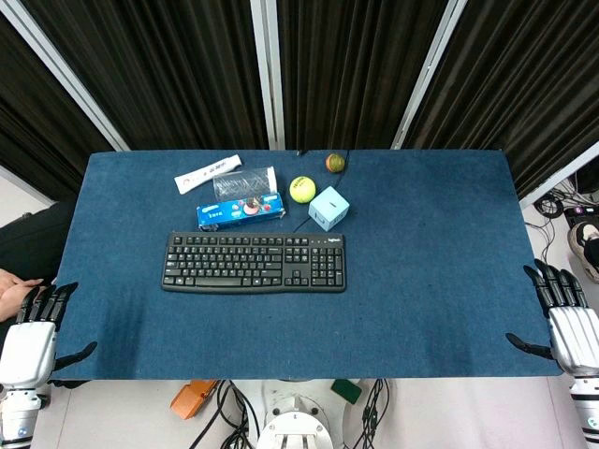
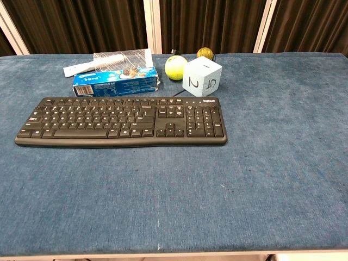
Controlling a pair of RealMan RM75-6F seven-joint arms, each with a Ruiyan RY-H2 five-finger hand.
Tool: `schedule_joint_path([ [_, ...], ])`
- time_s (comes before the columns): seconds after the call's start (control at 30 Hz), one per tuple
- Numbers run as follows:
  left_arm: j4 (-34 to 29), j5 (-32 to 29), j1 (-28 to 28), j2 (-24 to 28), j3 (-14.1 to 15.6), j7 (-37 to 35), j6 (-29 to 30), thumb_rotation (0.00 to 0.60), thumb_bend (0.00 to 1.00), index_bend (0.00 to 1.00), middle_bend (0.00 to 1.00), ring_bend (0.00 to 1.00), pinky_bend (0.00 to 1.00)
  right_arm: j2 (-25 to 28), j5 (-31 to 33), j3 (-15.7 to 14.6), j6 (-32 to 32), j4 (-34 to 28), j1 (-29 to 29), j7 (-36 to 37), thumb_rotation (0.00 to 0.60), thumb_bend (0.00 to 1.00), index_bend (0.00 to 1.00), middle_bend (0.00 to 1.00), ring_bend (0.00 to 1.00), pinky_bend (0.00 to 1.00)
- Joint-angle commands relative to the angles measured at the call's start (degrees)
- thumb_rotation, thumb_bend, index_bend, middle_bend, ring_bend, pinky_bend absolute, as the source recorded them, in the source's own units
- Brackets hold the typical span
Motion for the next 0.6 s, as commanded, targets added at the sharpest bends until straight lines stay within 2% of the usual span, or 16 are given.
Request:
schedule_joint_path([
  [0.03,-0.4,0.5,-0.1,0.3,0.0,0.4,0.2,0.6,0.08,0.09,0.14,0.1,0.04,0.0,-0.2,0.0,0.2,0.1,0.0,0.1,0.6,0.08,0.0,0.0,0.0,0.0],
  [0.2,-1.4,1.3,-0.5,0.7,-0.2,1.7,-0.1,0.6,0.08,0.09,0.15,0.11,0.04,0.0,-0.5,-0.1,0.7,0.5,-0.1,0.6,0.6,0.08,0.0,0.0,0.0,0.0],
  [0.3,-2.3,3.1,-1.4,1.0,-0.5,3.2,-0.1,0.6,0.08,0.09,0.22,0.18,0.07,0.0,-0.5,-0.1,0.7,0.8,0.0,1.0,0.6,0.08,0.0,0.0,0.0,0.0],
  [0.37,-3.1,4.8,-2.8,1.2,-0.9,4.5,-0.8,0.6,0.08,0.09,0.32,0.28,0.21,0.0,-0.4,0.0,0.6,1.0,0.2,1.2,0.6,0.08,0.0,0.0,0.0,0.0],
  [0.47,-4.6,6.5,-6.1,1.7,-1.3,5.8,-4.7,0.6,0.1,0.09,0.54,0.52,0.49,0.0,-0.5,0.1,0.5,1.1,0.4,1.3,0.6,0.08,0.0,0.0,0.0,0.0],
  [0.5,-5.3,6.7,-7.2,2.0,-1.4,6.1,-6.5,0.6,0.14,0.09,0.63,0.62,0.59,0.0,-0.6,0.1,0.5,1.1,0.4,1.3,0.6,0.08,0.0,0.0,0.0,0.0],
  [0.57,-6.6,6.9,-10.2,2.4,-1.7,6.1,-11.0,0.6,0.24,0.11,0.73,0.71,0.69,0.0,-0.6,0.0,0.5,1.1,0.4,1.4,0.6,0.08,0.0,0.0,0.0,0.0],
  [0.6,-7.2,6.7,-12.0,2.4,-2.0,5.9,-13.7,0.6,0.33,0.13,0.78,0.77,0.73,0.1,-0.6,0.0,0.5,1.2,0.4,1.4,0.6,0.08,0.0,0.0,0.0,0.0],
])
